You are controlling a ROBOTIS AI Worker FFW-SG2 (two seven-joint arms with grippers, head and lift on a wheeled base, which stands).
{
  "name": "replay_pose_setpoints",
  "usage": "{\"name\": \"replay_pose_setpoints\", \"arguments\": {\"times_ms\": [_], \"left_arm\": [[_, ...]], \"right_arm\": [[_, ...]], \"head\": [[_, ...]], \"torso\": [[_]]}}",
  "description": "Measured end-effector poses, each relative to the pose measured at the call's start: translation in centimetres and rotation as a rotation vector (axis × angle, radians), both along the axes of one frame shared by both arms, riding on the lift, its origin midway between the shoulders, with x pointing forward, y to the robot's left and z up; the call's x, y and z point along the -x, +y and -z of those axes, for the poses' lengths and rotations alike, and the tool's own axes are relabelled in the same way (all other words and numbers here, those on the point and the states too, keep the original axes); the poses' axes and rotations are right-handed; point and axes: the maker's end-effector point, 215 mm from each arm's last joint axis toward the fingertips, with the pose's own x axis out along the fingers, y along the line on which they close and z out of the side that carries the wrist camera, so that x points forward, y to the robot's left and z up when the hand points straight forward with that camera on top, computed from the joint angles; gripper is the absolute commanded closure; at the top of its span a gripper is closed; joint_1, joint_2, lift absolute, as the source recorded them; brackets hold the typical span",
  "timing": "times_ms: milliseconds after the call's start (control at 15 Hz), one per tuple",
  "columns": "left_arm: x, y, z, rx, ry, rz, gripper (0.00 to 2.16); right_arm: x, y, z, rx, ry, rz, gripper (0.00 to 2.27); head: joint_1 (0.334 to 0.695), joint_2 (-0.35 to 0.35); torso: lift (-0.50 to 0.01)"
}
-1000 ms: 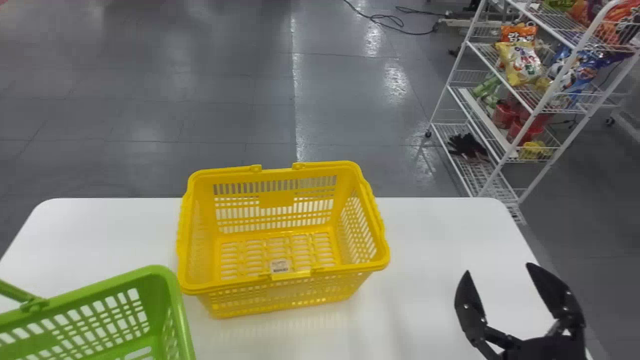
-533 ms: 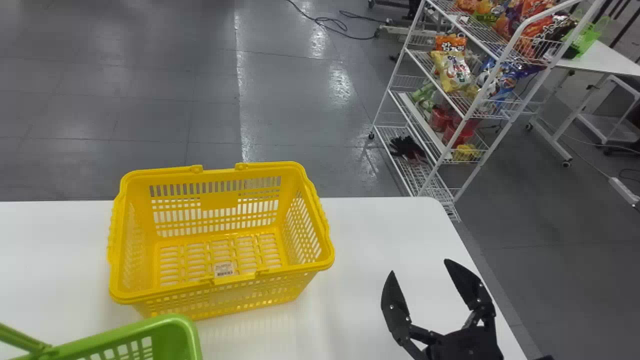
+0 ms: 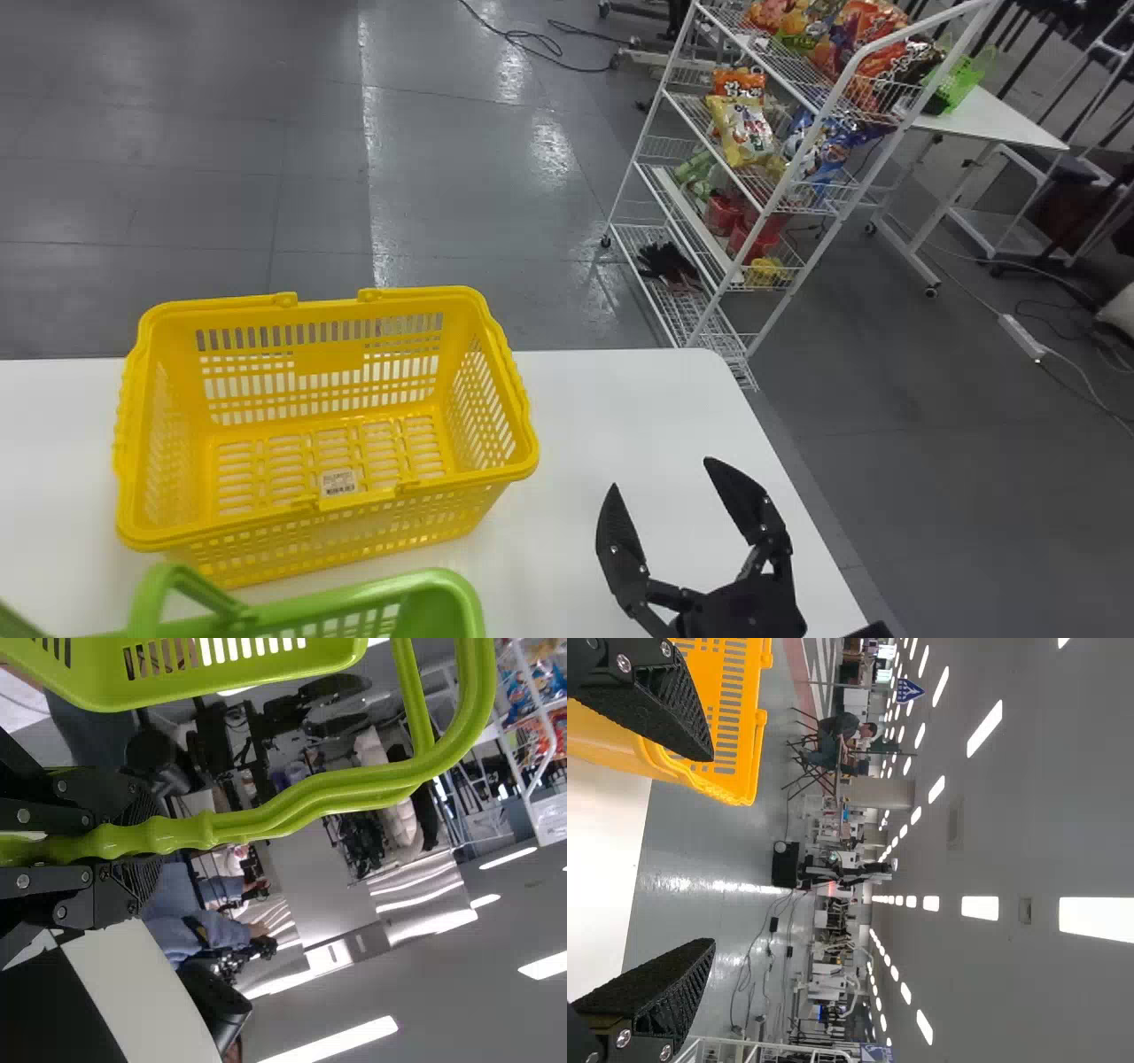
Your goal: Grasp handle with right gripper to insert into left gripper then lift and swing left to center
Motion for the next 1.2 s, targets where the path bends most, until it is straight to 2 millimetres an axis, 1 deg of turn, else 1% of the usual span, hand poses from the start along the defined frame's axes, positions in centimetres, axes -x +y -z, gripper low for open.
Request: {"name": "replay_pose_setpoints", "arguments": {"times_ms": [267,400,600,1200], "left_arm": [[-0.4,-3.1,1.2,0.002,-0.014,0.064,2.05],[-0.6,-4.0,1.6,0.002,-0.018,0.08,2.05],[-1.0,-4.4,1.8,-0.003,-0.024,0.085,2.05],[-1.5,-4.4,2.1,-0.018,-0.034,0.078,2.05]], "right_arm": [[0.2,0.0,-0.1,0.001,-0.006,-0.001,0.06],[0.3,0.0,-0.2,0.0,-0.008,-0.001,0.06],[0.4,0.1,-0.2,-0.001,-0.008,-0.001,0.06],[0.5,0.1,-0.4,-0.005,-0.013,0.0,0.06]], "head": [[0.695,-0.35],[0.695,-0.35],[0.695,-0.35],[0.695,-0.35]], "torso": [[-0.093],[-0.093],[-0.093],[-0.093]]}}
